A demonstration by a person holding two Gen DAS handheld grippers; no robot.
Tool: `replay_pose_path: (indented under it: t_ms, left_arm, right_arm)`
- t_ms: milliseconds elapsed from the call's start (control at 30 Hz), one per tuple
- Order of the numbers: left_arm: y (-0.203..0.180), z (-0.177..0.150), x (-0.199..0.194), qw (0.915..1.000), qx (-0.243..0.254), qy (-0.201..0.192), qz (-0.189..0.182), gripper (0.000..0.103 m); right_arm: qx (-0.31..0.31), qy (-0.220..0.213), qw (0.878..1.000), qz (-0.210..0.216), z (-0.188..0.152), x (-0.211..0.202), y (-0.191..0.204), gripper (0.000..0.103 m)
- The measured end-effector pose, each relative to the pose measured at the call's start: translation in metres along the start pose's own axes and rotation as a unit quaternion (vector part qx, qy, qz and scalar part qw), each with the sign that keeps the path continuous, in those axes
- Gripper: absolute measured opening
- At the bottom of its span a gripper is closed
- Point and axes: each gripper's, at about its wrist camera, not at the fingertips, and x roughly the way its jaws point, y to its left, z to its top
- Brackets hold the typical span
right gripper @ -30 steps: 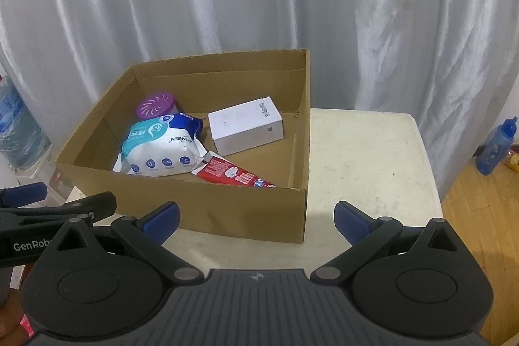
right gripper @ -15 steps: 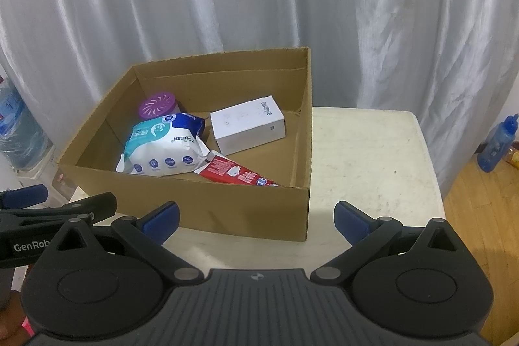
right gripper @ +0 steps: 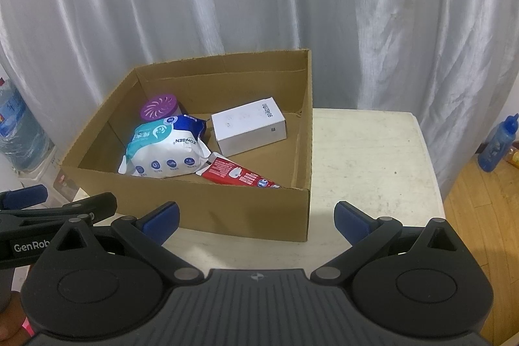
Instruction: Organize objects
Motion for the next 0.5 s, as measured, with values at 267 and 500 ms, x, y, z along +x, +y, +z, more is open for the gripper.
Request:
replay_pose_path:
  t_ms: [267,500]
  left_arm:
    - [-0.0006,0.0010,-0.0009,1.0000,-0.001,0.001,0.002,0.103]
    - [-0.0006,0.0010,-0.0009,1.0000,0.000,0.001,0.002,0.103]
  right_arm:
    - [0.001,0.001,1.000,0.000,0.0003,-0.0001,-0.0004,0.103]
    - [0.003,0.001,1.000,0.000,0.0001,-0.0002,-0.0009,0.103]
